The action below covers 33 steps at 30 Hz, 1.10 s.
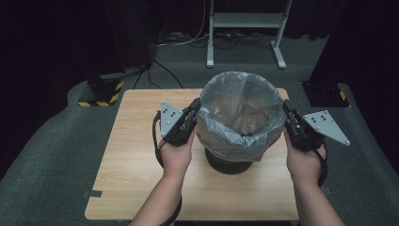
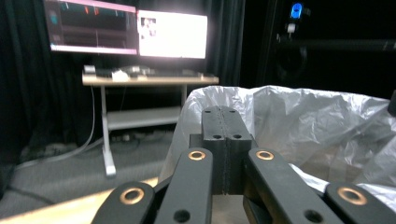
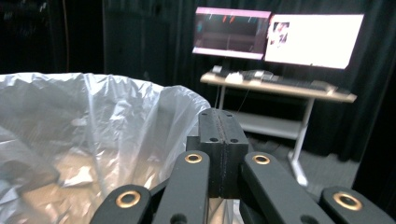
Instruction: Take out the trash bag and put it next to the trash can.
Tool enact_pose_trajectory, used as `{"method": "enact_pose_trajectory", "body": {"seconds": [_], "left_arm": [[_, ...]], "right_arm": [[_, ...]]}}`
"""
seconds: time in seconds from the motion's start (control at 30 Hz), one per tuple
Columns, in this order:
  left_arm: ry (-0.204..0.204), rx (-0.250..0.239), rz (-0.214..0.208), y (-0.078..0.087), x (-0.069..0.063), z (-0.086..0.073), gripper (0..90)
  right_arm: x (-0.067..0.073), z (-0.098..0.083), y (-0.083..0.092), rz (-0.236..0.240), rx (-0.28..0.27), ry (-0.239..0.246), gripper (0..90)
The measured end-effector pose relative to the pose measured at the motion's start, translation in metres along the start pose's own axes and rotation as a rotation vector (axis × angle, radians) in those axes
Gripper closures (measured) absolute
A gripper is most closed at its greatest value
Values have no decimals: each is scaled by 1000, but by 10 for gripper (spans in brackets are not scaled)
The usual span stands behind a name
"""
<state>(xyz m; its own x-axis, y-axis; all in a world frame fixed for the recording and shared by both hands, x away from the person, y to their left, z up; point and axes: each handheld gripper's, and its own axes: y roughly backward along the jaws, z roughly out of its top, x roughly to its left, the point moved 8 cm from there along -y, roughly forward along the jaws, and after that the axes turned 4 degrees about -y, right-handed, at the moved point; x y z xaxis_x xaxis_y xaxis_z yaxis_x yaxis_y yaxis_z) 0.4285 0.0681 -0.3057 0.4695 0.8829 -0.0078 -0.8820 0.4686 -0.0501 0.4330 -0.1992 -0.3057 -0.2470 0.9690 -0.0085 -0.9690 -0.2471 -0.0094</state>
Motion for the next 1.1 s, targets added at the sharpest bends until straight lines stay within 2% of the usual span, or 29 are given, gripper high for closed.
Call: {"method": "enact_pose_trajectory", "body": {"seconds": [0.03,0.2,0.37,0.43,0.5,0.57,0.6,0.73,0.87,1.1], "left_arm": [[-1,-17,0,1,0,2,900],[6,-90,-13,4,-1,17,900],[-6,-164,-33,13,-6,31,900],[-4,-170,-41,14,-8,31,900],[11,-153,-45,15,-10,28,900],[13,-143,-47,15,-10,25,900],[9,-137,-47,15,-10,24,900],[15,-118,-52,15,-12,20,900],[14,-89,-65,14,-13,15,900],[26,-42,-106,14,-12,6,899]], "right_arm": [[0,4,2,-5,-31,1,900],[3,18,9,-16,-110,0,900],[4,35,20,-23,-186,3,900],[4,40,25,-25,-211,-7,900],[6,43,29,-30,-227,-8,900],[12,45,35,-33,-247,6,900],[17,46,38,-35,-255,16,900],[45,48,40,43,-233,4,900],[77,46,36,101,-214,17,900],[132,35,24,195,-138,88,900]]}}
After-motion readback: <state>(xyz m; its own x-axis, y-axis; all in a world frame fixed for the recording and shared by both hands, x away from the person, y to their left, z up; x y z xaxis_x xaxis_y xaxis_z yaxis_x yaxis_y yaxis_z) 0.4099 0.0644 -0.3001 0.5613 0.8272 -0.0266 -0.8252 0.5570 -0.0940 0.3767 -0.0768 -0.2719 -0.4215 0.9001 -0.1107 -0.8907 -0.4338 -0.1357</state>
